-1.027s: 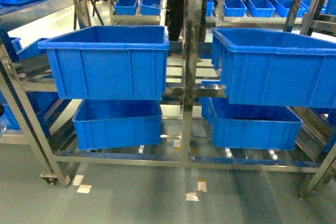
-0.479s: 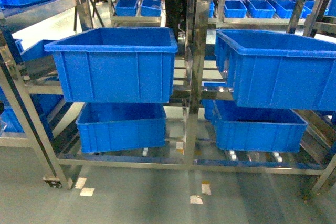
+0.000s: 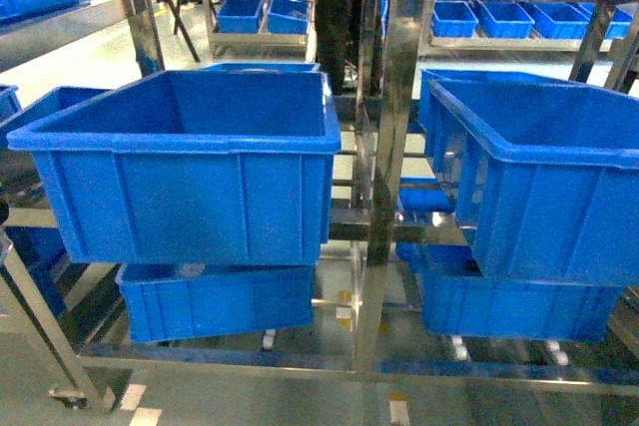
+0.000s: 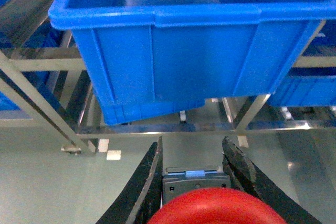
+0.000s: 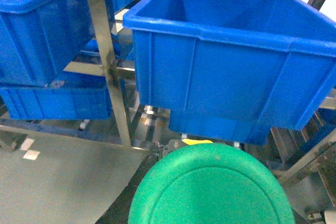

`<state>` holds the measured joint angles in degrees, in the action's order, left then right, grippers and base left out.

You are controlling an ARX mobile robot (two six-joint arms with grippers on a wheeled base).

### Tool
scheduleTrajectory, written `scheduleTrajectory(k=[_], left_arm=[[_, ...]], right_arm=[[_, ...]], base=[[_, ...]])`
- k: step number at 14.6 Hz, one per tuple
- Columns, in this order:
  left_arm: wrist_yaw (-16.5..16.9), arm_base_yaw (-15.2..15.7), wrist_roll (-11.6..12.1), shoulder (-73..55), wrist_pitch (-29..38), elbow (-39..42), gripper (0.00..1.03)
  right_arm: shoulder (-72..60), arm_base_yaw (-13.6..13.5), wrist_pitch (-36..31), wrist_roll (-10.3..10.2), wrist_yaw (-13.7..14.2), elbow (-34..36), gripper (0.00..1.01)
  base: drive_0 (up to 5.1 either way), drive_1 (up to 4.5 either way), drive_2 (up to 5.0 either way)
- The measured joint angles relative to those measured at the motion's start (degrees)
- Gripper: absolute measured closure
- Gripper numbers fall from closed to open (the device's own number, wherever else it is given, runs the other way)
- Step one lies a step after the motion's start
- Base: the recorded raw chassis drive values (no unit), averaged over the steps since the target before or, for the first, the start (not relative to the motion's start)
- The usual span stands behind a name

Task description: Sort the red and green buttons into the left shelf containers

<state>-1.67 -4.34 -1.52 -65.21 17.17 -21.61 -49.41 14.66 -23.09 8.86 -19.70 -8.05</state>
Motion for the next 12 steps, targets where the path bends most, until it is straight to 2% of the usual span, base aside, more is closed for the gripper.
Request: scheduleTrajectory(k=[12], left_arm=[[0.0,0.0,0.0,-0.2,0.4,0.0,0.74]], right_arm=[[0.0,0.0,-0.2,0.0,0.0,0.0,0.75]], base=[[-0.1,4.24,-4.4]])
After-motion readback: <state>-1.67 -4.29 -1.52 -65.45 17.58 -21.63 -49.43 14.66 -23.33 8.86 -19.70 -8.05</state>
